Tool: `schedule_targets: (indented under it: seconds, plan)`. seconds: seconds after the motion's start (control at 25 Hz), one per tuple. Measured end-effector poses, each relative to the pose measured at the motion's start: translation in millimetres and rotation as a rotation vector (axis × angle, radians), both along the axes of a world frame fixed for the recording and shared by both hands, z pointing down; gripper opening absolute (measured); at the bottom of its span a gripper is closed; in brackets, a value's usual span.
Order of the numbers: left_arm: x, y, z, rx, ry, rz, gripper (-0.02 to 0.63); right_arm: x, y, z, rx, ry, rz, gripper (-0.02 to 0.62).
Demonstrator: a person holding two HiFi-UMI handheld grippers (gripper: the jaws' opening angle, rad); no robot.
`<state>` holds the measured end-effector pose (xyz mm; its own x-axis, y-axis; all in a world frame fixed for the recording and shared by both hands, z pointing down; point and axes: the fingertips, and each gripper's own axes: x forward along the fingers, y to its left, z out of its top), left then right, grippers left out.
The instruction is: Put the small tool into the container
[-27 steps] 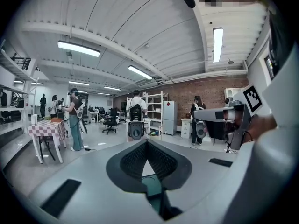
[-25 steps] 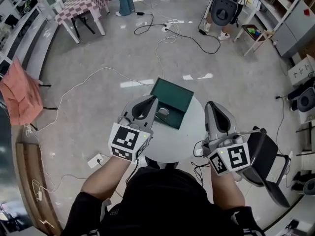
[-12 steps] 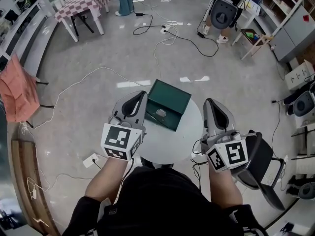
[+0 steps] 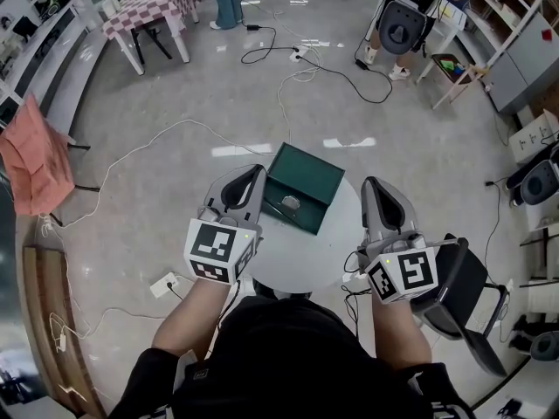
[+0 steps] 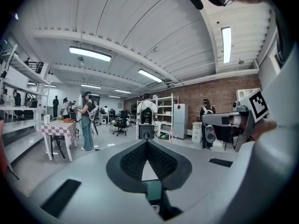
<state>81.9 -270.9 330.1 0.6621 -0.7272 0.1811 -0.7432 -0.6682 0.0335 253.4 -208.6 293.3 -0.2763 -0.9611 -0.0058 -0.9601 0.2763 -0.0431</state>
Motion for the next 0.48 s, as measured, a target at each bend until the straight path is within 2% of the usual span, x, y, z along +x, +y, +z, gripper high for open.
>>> schedule_targets:
  seconds: [0.48]
  plan:
    - [-3.0, -4.6, -2.7, -0.005, 0.006, -0.002, 0.003, -5.9, -3.1, 0.0, -0.019, 0.004, -0.011, 0.008]
